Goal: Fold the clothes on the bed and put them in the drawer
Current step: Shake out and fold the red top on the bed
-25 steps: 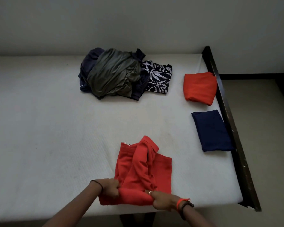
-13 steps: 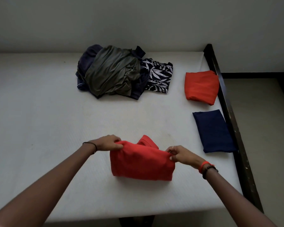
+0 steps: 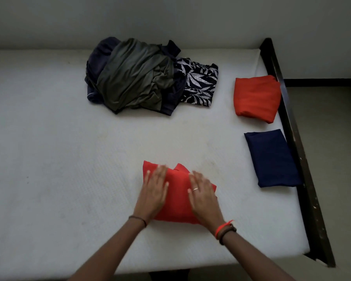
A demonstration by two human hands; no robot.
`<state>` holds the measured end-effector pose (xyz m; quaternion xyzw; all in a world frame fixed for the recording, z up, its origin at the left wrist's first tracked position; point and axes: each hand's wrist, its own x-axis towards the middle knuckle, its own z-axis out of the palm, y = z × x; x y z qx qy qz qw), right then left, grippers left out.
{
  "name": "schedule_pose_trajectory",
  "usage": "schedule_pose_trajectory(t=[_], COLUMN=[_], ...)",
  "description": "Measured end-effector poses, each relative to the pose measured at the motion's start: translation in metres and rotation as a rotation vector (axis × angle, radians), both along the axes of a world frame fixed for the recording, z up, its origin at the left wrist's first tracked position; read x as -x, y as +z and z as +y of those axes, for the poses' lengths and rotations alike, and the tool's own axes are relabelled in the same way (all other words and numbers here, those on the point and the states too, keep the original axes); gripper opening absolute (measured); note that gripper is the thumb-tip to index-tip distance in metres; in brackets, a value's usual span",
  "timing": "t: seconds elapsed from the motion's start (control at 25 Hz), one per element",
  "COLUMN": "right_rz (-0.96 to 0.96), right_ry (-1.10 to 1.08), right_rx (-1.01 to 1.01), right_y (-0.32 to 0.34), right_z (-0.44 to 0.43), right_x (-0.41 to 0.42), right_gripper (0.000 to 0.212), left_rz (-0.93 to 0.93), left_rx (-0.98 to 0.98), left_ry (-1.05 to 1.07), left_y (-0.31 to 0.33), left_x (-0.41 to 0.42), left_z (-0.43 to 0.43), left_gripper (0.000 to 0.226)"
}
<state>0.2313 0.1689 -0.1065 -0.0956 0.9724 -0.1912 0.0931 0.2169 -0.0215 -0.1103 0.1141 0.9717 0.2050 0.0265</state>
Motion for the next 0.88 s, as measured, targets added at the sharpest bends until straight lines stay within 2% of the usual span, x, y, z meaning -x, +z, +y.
schedule_pose_trajectory(t=[0.12,0.24,0.4,0.64,0.8,0.88], right_rz=[-0.012,-0.022,-0.036,-0.078,-0.186,-0.202], right_ry=[0.168,0.198,0.221,0.205,0.215,0.224], right_rx=[-0.033,-0.083,-0.126,-0.189,-0.165,-0.145], right_y=[-0.014,-0.037,-0.064,-0.055,-0.032,-0.017], right_z=[-0.028,-0.030,-0.024,-0.029,-0.029,-0.031], right_x=[-0.013,-0.015,-0.012,-0.007,0.019,0.032], right_gripper=[0.057,0.058,0.061,0.060,0.056,0.054], left_rz=[-0.101,-0.145,-0.124,-0.212,-0.224,-0.227], left_rx=[0.037,0.109,0.131,0.159,0.029,-0.097], left_ry=[-0.048,0.057,0.092,0.096,0.175,0.300], left_y=[-0.020,-0.042,-0.067,-0.060,-0.037,-0.022], left_x=[-0.035,-0.045,-0.044,-0.038,-0.051,-0.064], left_z=[0.019,0.023,0.030,0.029,0.036,0.039], left_gripper=[0.054,0.056,0.056,0.056,0.051,0.041])
